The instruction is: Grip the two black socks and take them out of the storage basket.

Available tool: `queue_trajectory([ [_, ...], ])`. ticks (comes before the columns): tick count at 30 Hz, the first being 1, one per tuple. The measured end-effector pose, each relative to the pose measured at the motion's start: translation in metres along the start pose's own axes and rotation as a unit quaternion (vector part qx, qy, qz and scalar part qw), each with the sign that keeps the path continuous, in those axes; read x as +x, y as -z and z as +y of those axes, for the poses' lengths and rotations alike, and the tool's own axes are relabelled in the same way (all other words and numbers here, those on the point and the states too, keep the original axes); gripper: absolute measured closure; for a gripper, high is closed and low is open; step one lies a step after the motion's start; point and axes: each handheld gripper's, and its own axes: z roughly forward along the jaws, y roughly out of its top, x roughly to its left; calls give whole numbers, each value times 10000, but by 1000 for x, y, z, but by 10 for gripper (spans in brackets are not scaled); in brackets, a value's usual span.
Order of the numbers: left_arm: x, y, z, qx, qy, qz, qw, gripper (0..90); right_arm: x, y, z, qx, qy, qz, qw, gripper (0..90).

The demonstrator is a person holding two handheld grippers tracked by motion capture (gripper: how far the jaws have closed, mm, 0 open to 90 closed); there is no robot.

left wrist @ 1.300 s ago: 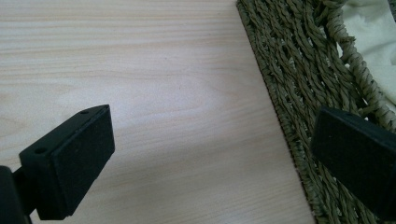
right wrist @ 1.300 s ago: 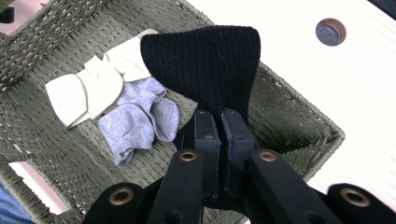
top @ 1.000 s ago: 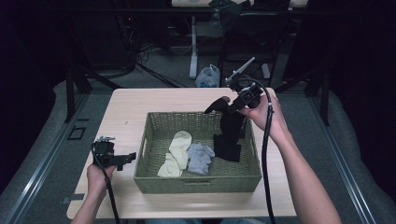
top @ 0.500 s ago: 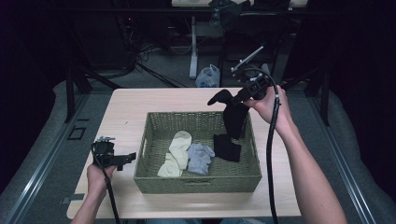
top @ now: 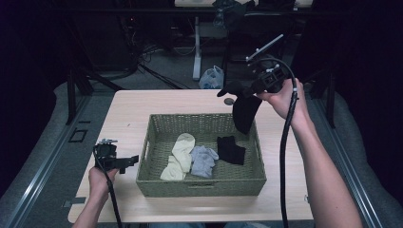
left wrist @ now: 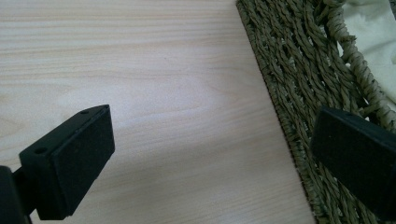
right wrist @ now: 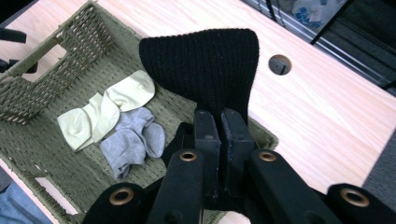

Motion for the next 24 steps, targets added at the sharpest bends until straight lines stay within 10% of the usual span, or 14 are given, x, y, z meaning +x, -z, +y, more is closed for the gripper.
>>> queue_trajectory([
  [24, 0, 1, 0, 4, 2, 6, 10000, 2, -64, 45, -54, -148, -725, -698, 9948, 872],
])
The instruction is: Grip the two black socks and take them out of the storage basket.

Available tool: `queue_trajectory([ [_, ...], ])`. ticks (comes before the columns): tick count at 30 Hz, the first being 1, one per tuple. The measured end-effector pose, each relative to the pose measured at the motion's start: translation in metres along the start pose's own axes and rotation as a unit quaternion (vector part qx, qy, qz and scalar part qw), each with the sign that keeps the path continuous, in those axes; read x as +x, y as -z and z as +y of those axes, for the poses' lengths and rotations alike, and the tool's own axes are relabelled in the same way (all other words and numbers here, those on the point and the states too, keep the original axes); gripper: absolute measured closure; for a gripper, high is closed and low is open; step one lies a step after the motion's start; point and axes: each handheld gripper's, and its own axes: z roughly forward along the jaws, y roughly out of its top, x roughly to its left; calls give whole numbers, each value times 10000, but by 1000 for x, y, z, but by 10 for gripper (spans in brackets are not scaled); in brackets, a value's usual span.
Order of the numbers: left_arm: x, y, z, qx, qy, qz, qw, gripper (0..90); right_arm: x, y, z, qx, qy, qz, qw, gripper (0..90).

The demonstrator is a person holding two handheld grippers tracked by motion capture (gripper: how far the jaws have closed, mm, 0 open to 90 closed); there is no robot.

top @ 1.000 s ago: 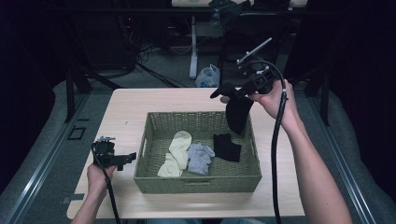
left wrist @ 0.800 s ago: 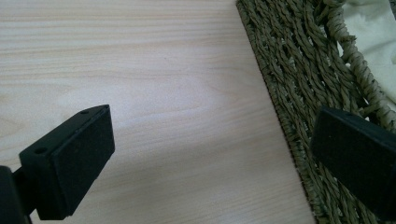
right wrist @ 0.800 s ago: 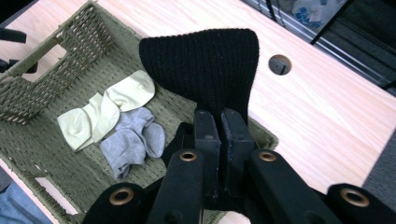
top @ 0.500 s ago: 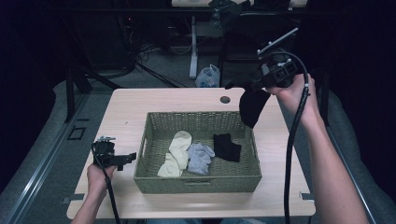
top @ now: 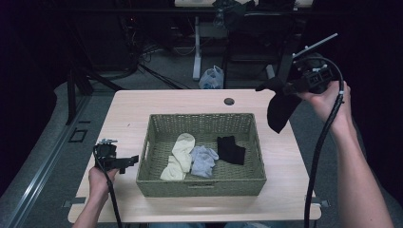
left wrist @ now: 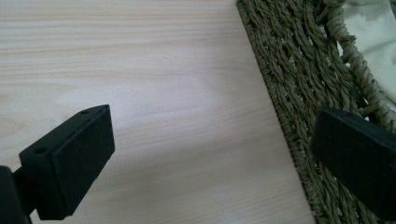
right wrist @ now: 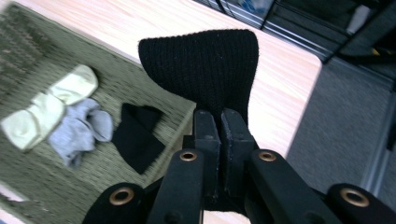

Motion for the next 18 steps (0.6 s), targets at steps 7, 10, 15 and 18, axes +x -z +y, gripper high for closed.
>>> queue_trajectory([
  [7, 0, 0, 0, -2, 2, 1, 10000, 2, -17, -15, -19, 202, -200, -219, 9994, 872],
  [10, 0, 0, 0, -5, 4, 0, 10000, 2, -23, -28, -29, 334, -277, -308, 9986, 872],
  [15, 0, 0, 0, -11, 9, 1, 10000, 2, -29, -47, -41, 467, -377, -329, 9977, 872],
  [18, 1, -1, 0, -7, 12, -4, 10000, 2, -33, -67, -53, 568, -445, -345, 9968, 871],
])
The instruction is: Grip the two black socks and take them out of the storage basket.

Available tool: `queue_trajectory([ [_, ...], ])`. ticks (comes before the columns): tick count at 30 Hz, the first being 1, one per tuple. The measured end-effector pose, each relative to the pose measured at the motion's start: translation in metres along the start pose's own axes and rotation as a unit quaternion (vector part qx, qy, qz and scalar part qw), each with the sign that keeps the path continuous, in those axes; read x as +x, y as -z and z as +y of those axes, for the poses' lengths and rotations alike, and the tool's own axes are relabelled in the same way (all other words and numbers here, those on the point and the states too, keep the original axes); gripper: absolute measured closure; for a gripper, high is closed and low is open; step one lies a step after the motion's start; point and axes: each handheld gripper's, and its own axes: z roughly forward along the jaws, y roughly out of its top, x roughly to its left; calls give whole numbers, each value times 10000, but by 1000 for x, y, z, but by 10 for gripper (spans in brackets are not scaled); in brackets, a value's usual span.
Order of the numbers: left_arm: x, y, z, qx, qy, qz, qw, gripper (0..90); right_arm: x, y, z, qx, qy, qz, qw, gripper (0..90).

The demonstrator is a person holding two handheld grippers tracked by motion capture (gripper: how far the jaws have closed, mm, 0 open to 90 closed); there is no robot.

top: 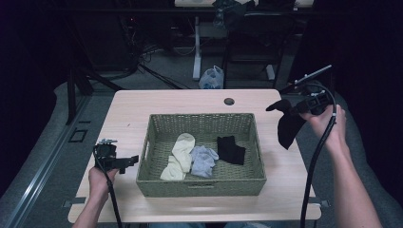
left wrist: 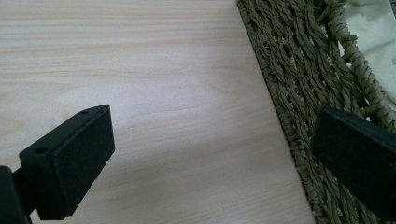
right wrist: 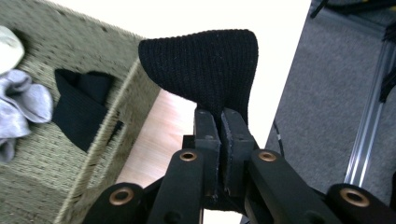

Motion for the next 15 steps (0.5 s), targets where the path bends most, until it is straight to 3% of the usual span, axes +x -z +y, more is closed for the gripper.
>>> queue_trajectory([
  [5, 0, 0, 0, 1, -7, 7, 10000, 2, 0, -23, -8, 142, -100, -29, 9998, 871],
  [7, 0, 0, 0, -1, -5, 6, 10000, 2, 0, -36, -13, 256, -140, -40, 9996, 871],
  [8, 0, 0, 0, -11, -6, 6, 10000, 2, 0, -51, -17, 351, -184, -33, 9992, 870],
  [10, 0, 0, 0, -7, -6, 5, 10000, 2, 1, -56, -19, 356, -216, -34, 9991, 870],
  [12, 0, 1, 0, -3, -1, 7, 10000, 2, 2, -77, -25, 468, -306, 59, 9984, 867],
  [15, 0, 1, 0, -3, 3, 5, 10000, 2, 4, -92, -29, 603, -340, 151, 9975, 865],
])
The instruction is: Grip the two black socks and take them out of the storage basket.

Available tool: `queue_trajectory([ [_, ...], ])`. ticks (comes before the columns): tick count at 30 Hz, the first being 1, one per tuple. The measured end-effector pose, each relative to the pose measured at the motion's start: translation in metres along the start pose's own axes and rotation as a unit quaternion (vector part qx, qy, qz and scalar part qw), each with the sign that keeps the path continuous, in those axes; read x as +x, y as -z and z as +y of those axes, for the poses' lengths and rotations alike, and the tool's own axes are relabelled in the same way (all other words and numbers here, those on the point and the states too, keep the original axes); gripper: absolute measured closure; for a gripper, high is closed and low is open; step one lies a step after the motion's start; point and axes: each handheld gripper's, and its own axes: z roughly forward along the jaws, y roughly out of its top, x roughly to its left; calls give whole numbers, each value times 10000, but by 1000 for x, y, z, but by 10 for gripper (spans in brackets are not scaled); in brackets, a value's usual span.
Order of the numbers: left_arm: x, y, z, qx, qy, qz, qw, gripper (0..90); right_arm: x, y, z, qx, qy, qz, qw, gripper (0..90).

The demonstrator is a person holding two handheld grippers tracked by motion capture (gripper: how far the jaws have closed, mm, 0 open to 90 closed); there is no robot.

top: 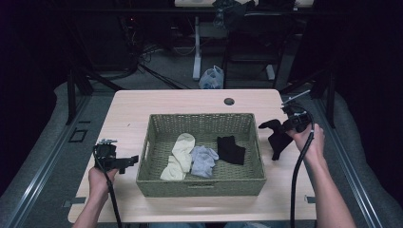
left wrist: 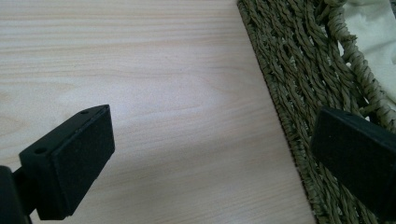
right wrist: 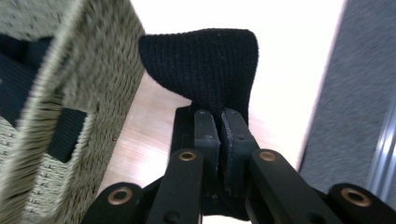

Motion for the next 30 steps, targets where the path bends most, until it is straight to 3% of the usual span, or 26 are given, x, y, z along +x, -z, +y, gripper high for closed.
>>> queue_trajectory([
  [7, 0, 0, 0, 19, 7, -5, 10000, 2, 4, -50, -11, 367, -150, 154, 9991, 848],
  [10, 1, 0, 0, 4, 11, -6, 10000, 2, 7, -55, -13, 307, -189, 191, 9992, 702],
  [12, 1, 0, 0, 3, 10, -6, 10000, 2, 6, -46, -10, 308, -92, 229, 9992, 594],
  [14, 0, 0, 0, 2, 3, -5, 10000, 1, 7, -32, -8, 137, -84, 209, 9997, 485],
  [20, -1, 0, 0, 13, -11, -4, 10000, 2, 11, 16, -1, -262, 105, 296, 9992, 300],
  [25, -1, -1, 0, 10, -20, 0, 10000, 2, 25, 48, 6, -537, 393, 284, 9974, 220],
  [26, -1, -1, 0, 13, -17, 0, 10000, 2, 33, 57, 11, -617, 489, 282, 9965, 192],
  [30, -1, 0, 1, 47, -30, -13, 10000, 2, 46, 68, 18, -688, 659, 304, 9950, 153],
])
